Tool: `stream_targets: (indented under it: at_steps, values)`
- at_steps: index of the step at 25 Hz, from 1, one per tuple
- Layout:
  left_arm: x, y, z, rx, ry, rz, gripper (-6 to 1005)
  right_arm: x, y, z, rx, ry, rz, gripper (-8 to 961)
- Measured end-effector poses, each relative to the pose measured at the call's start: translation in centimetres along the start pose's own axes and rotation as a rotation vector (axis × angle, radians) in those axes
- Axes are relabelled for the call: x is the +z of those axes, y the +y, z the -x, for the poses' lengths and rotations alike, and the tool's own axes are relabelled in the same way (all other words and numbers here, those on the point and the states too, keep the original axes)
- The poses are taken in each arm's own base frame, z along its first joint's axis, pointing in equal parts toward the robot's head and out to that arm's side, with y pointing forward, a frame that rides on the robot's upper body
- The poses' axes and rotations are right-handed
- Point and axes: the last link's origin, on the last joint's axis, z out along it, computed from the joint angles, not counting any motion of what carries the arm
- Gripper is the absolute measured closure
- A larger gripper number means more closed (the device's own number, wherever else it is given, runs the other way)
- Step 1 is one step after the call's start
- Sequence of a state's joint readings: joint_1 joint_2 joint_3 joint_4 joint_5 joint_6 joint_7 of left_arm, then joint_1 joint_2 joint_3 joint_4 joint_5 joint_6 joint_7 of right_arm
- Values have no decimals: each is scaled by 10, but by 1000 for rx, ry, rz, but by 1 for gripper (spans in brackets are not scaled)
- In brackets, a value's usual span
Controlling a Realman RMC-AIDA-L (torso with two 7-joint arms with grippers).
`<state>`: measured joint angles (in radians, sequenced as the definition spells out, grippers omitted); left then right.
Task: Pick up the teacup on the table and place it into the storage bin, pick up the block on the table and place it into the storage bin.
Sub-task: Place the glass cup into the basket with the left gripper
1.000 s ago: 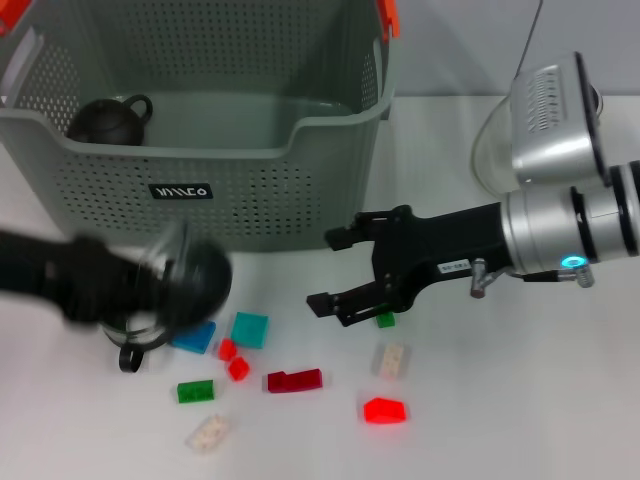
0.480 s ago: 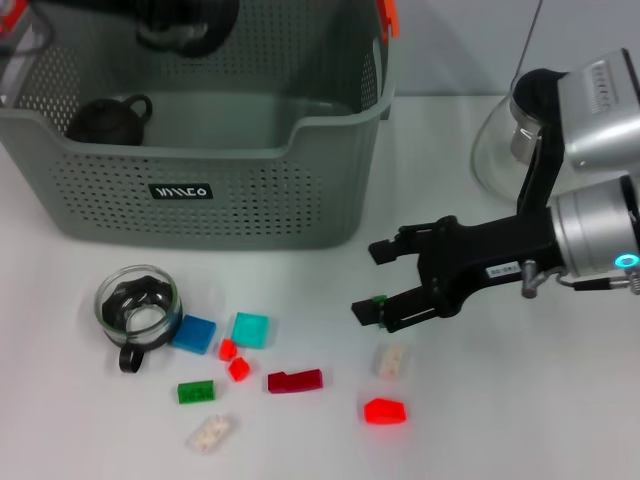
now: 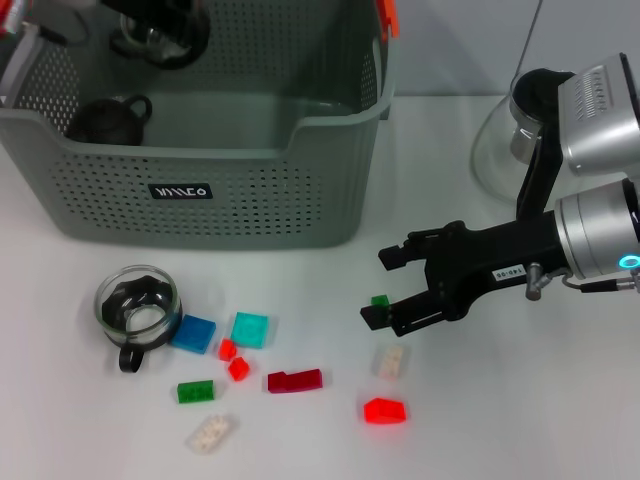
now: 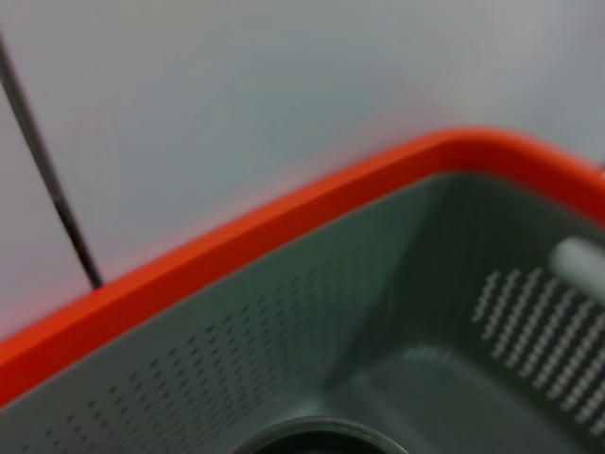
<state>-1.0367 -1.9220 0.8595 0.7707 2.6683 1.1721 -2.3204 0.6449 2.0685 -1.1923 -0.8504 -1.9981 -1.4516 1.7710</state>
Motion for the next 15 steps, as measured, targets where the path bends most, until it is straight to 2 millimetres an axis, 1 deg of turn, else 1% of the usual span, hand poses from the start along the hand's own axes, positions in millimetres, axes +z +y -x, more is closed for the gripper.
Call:
stream_targets:
  at_steps: [7, 12, 15]
  values:
    - [29, 14, 5, 48, -53, -79, 953, 1, -1, 0, 2, 8, -6, 11]
    - [45, 21, 14, 79, -82, -116, 938, 1, -1, 0, 1, 9, -6, 11]
    - [48, 22, 17, 85, -85, -122, 929, 2, -1, -1, -2, 9, -6, 11]
